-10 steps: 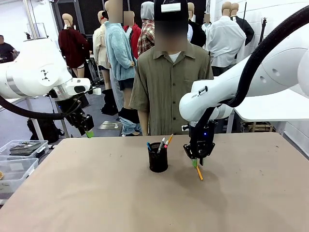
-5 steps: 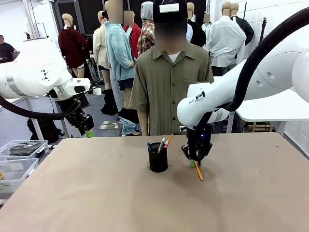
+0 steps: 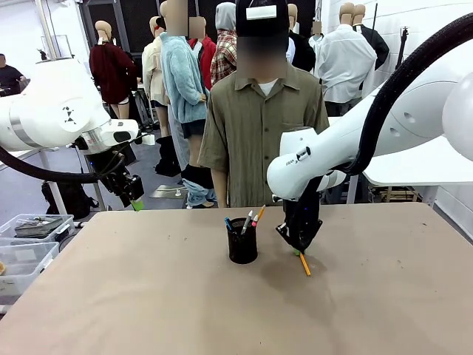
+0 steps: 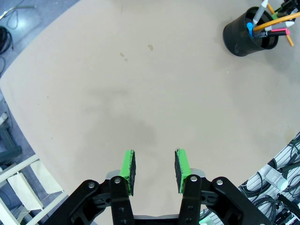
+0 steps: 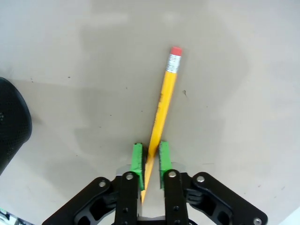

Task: Place the pens into the pen holder.
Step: Pick up a writing instrument from the table and place it into the Pen holder.

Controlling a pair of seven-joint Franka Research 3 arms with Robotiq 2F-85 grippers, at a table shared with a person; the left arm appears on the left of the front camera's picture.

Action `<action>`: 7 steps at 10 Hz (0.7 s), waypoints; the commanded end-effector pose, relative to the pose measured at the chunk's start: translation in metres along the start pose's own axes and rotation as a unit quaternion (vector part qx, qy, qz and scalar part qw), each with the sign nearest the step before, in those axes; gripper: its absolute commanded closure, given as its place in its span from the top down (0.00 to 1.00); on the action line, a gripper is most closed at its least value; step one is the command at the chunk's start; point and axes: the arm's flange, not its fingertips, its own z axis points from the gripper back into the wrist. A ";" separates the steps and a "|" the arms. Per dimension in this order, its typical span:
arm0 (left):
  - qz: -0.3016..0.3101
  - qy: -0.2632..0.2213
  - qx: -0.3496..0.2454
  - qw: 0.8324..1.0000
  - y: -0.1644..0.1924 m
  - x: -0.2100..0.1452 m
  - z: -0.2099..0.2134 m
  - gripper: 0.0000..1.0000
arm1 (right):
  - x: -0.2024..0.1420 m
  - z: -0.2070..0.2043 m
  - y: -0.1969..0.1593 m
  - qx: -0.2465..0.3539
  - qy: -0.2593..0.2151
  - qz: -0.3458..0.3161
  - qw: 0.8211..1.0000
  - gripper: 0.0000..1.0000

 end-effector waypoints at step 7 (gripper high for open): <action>-0.001 -0.001 0.010 1.000 0.001 -0.001 0.001 0.46 | -0.020 0.029 -0.027 0.030 -0.075 0.006 0.997 0.00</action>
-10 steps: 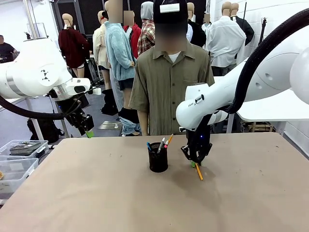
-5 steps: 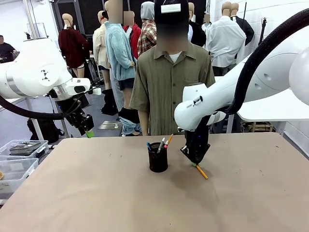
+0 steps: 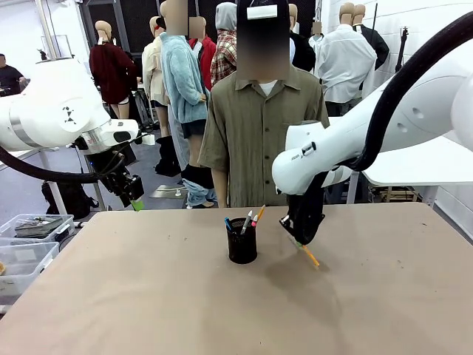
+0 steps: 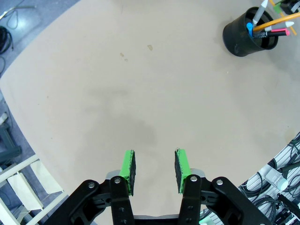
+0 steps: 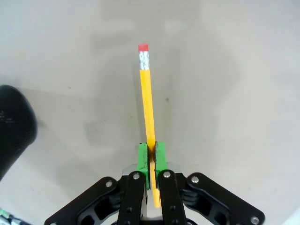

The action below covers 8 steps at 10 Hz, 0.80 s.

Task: Place the pens into the pen holder.
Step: Pick up a writing instrument from the table and place it into the Pen holder.

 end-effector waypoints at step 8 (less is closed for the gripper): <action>-0.001 -0.001 0.010 1.000 0.001 -0.001 0.001 0.46 | -0.087 0.109 -0.023 0.120 -0.327 0.093 0.933 0.00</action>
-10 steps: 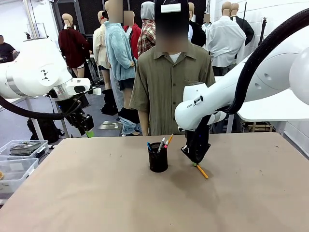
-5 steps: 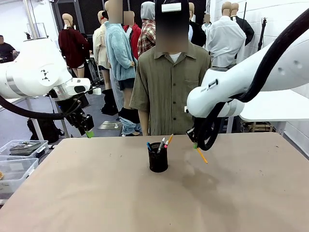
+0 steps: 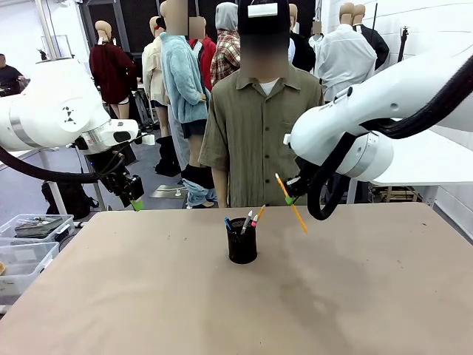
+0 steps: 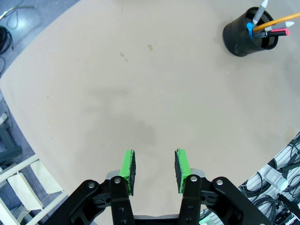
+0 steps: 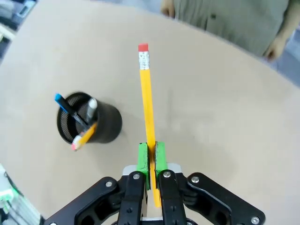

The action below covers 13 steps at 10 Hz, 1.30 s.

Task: Place the pens into the pen holder.
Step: Pick up a writing instrument from the table and place it into the Pen holder.

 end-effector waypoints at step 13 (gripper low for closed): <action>-0.001 -0.001 0.010 1.000 0.001 -0.001 0.001 0.46 | 0.025 -0.024 0.066 0.220 -0.195 0.254 0.922 0.00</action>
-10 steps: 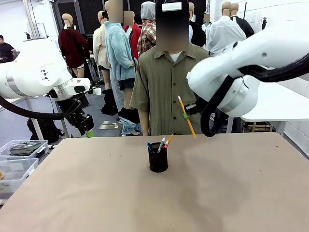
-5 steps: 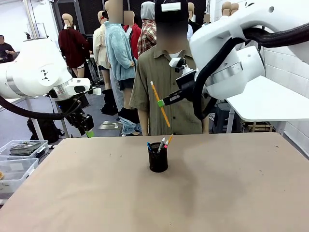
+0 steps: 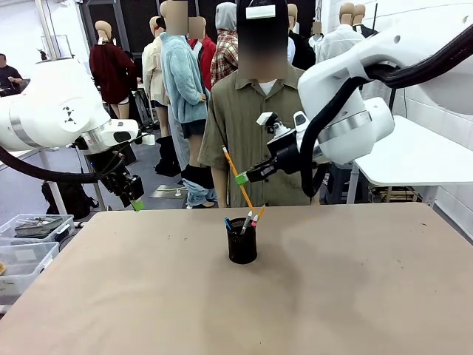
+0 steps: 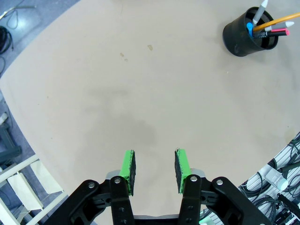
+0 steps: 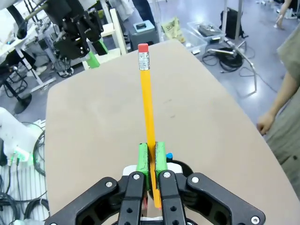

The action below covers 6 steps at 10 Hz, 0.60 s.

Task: Place the pens into the pen holder.
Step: Pick up a writing instrument from the table and place it into the Pen holder.

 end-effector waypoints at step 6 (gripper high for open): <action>-0.001 -0.001 0.010 1.000 0.001 -0.001 0.001 0.46 | -0.021 -0.059 -0.003 0.003 -0.012 0.032 0.999 0.00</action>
